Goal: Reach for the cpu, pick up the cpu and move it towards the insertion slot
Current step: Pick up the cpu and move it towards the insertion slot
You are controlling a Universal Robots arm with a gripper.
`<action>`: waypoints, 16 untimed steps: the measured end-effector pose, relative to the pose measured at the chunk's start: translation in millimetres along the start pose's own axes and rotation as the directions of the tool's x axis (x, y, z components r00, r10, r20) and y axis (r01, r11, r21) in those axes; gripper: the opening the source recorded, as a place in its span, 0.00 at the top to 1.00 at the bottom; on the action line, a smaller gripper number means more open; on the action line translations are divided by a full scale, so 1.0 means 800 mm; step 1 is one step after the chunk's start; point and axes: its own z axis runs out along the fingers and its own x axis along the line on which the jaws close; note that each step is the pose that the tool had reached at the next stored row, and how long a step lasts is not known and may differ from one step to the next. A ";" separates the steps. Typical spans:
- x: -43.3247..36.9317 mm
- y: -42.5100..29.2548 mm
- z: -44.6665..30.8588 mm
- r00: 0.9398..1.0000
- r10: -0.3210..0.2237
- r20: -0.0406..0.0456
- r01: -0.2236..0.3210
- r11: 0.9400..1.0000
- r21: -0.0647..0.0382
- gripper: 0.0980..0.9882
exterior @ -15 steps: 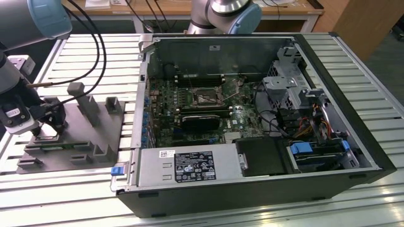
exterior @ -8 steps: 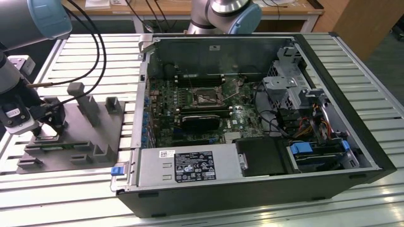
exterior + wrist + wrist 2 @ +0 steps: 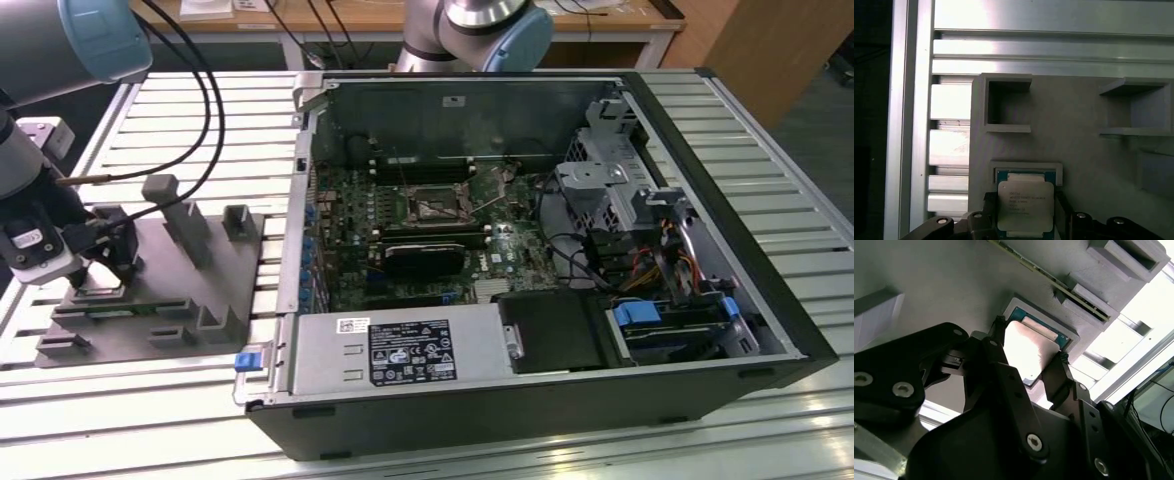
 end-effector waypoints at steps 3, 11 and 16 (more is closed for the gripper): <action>0.000 0.0003 -0.0081 1.000 0.000 0.000 0.000 1.000 0.000 0.50; 0.000 0.0012 -0.0320 1.000 0.000 0.000 0.000 1.000 0.000 0.50; 0.000 0.0015 -0.0412 1.000 0.000 0.000 0.000 1.000 0.000 0.50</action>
